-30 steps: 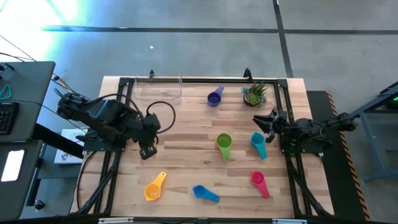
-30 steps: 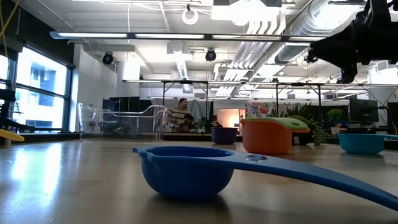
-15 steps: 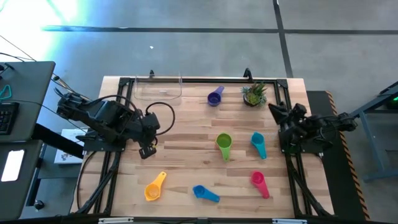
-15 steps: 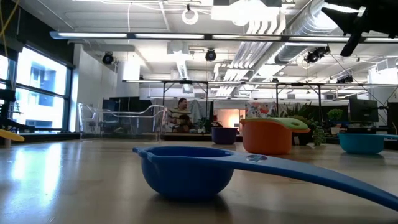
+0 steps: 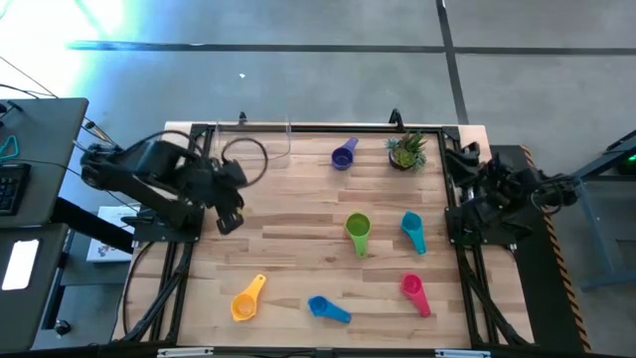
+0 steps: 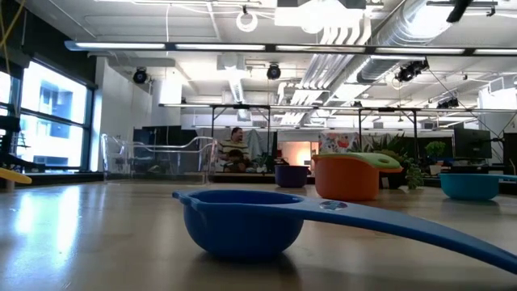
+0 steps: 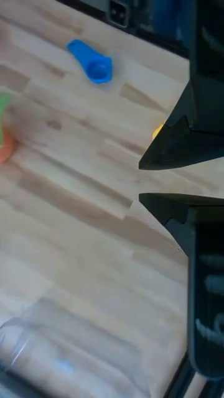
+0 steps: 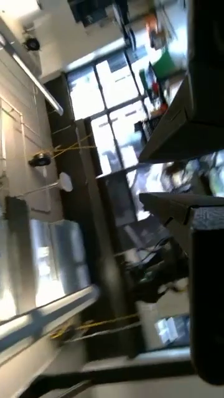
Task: Nest measuring cups in basket
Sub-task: Stack the dark blue measuring cup on top of the green measuring cup
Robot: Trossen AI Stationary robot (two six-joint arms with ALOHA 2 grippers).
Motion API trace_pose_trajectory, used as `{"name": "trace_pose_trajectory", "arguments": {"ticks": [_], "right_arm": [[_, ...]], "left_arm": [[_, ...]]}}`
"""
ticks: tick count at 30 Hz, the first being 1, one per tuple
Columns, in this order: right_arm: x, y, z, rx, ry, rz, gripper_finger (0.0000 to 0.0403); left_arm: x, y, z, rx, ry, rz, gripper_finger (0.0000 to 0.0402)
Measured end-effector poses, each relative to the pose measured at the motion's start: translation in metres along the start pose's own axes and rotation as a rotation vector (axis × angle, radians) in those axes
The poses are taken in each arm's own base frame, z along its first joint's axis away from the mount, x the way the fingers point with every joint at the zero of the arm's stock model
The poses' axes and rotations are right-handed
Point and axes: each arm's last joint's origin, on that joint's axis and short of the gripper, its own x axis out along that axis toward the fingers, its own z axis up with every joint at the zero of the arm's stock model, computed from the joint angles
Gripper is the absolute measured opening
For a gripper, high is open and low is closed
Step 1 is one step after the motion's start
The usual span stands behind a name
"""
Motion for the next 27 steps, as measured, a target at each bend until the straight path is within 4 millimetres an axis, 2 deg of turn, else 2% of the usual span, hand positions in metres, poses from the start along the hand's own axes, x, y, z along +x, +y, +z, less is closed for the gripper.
{"name": "trace_pose_trajectory", "arguments": {"ticks": [5, 9, 20, 23, 27], "right_arm": [[0.026, 0.012, 0.018, -0.171, 0.133, -0.085, 0.0078], [0.046, 0.023, 0.026, -0.266, 0.242, -0.090, 0.0078], [0.094, 0.053, 0.045, -0.316, 0.529, -0.049, 0.0078], [0.109, 0.062, 0.054, -0.378, 0.574, -0.013, 0.0078], [0.131, 0.077, 0.060, -0.586, 0.574, 0.123, 0.0078]], "left_arm": [[-0.013, 0.017, -0.002, -0.023, -0.076, 0.025, 0.0062], [-0.023, 0.029, -0.006, -0.056, -0.121, 0.031, 0.0062], [-0.038, 0.047, -0.013, -0.107, -0.180, 0.018, 0.0062], [-0.040, 0.048, -0.015, -0.109, -0.189, 0.017, 0.0062], [-0.040, 0.049, -0.015, -0.111, -0.196, 0.025, 0.0062]]}}
